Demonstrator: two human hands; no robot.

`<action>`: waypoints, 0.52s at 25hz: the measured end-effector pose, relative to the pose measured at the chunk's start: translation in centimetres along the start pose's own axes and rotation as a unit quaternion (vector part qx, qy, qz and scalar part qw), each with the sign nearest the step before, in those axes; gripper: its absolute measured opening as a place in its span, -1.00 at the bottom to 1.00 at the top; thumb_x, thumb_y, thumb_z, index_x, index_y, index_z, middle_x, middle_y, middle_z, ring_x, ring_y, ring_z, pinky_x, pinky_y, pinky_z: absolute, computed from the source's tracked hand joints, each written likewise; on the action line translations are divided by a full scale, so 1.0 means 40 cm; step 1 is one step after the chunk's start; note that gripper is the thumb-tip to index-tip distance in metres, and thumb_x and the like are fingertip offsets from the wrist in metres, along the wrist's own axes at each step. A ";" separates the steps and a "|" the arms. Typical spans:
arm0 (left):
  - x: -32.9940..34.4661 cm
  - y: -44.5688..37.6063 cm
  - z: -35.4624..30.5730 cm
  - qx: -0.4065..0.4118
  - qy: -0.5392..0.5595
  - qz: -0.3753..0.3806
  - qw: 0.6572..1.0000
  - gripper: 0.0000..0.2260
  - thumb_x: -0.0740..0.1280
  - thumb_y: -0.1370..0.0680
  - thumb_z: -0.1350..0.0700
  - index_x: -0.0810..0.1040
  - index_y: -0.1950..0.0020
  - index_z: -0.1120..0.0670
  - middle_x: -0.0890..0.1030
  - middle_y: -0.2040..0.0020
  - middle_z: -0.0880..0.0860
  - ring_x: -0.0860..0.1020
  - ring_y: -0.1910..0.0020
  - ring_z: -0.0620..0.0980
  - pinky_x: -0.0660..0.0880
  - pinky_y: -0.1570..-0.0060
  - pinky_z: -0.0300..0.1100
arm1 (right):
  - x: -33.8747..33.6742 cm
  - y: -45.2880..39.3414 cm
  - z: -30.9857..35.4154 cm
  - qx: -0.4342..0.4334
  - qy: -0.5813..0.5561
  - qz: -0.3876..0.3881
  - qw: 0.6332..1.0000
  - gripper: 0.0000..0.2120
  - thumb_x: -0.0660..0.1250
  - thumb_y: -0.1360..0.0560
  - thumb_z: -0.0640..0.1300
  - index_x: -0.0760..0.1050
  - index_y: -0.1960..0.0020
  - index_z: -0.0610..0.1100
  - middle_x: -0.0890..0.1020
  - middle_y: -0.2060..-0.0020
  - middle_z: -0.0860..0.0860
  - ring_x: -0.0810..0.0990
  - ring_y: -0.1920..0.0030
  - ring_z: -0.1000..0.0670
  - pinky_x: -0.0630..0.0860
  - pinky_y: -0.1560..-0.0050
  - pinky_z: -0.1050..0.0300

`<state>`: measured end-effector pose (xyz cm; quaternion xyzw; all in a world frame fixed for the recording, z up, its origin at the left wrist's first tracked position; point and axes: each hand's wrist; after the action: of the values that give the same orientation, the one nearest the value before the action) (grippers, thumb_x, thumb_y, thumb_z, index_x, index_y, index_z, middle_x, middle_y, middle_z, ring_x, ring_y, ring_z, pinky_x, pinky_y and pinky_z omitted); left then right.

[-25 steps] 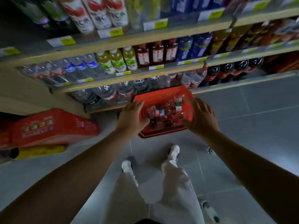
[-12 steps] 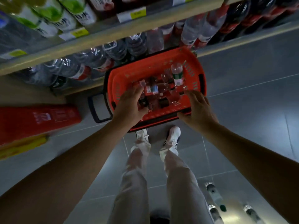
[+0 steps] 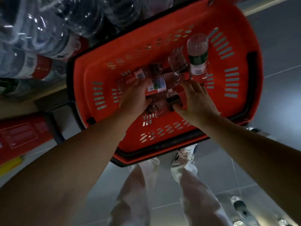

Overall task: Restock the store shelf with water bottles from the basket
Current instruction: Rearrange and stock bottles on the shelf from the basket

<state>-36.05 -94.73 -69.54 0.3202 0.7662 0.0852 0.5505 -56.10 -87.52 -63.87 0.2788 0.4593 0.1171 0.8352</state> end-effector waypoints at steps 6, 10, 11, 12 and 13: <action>0.127 -0.069 0.062 -0.001 -0.063 -0.010 0.998 -0.35 0.28 -0.54 0.27 0.15 -0.57 -0.05 0.33 -0.51 0.09 0.30 -0.47 0.20 0.33 -0.40 0.11 | 0.075 -0.060 -0.020 -0.023 0.005 0.032 0.999 -0.42 0.28 -0.47 0.11 0.29 -0.42 -0.06 0.35 -0.39 -0.06 0.38 -0.34 -0.15 0.52 -0.12 -0.03; 0.081 -0.050 0.051 -0.010 0.103 -0.039 0.994 -0.57 0.41 -0.52 0.11 0.47 -0.38 -0.02 0.61 -0.26 0.05 0.55 -0.26 0.06 0.47 -0.22 -0.15 | 0.068 -0.058 -0.002 0.016 -0.139 -0.033 0.990 -0.48 0.36 -0.52 0.00 0.32 -0.41 -0.11 0.47 -0.25 0.02 0.53 -0.16 0.08 0.48 0.02 0.24; 0.059 -0.032 0.041 -0.016 0.167 -0.031 0.985 -0.55 0.45 -0.47 0.01 0.51 -0.34 -0.02 0.62 -0.23 0.02 0.56 -0.25 0.01 0.46 -0.20 -0.20 | 0.060 -0.056 0.004 0.035 -0.191 -0.063 0.979 -0.45 0.38 -0.52 0.01 0.30 -0.43 -0.11 0.49 -0.20 0.08 0.56 -0.05 0.20 0.50 0.05 0.30; 0.035 -0.010 0.026 -0.019 0.226 -0.019 0.974 -0.50 0.47 -0.41 -0.07 0.53 -0.33 -0.02 0.62 -0.23 -0.01 0.55 -0.24 -0.05 0.46 -0.20 -0.24 | 0.055 -0.058 0.011 0.054 -0.237 -0.090 0.966 -0.39 0.40 -0.51 0.04 0.25 -0.46 -0.09 0.49 -0.21 0.10 0.57 0.03 0.28 0.51 0.06 0.32; 0.021 0.013 0.008 -0.018 0.265 -0.007 0.964 -0.45 0.50 -0.37 -0.08 0.53 -0.34 -0.01 0.62 -0.22 -0.03 0.55 -0.21 -0.12 0.47 -0.17 -0.29 | 0.054 -0.063 0.017 0.073 -0.280 -0.110 0.951 -0.31 0.41 -0.49 0.07 0.17 -0.50 -0.04 0.49 -0.26 0.09 0.57 0.05 0.29 0.53 0.06 0.31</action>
<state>-35.73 -93.93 -70.07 0.2703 0.8855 0.1771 0.3338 -54.51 -88.85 -66.55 0.3087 0.2417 -0.0921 0.9153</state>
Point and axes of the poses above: each hand's wrist, its own y-axis away from the middle knuckle, its own x-axis out of the palm, z = x × y
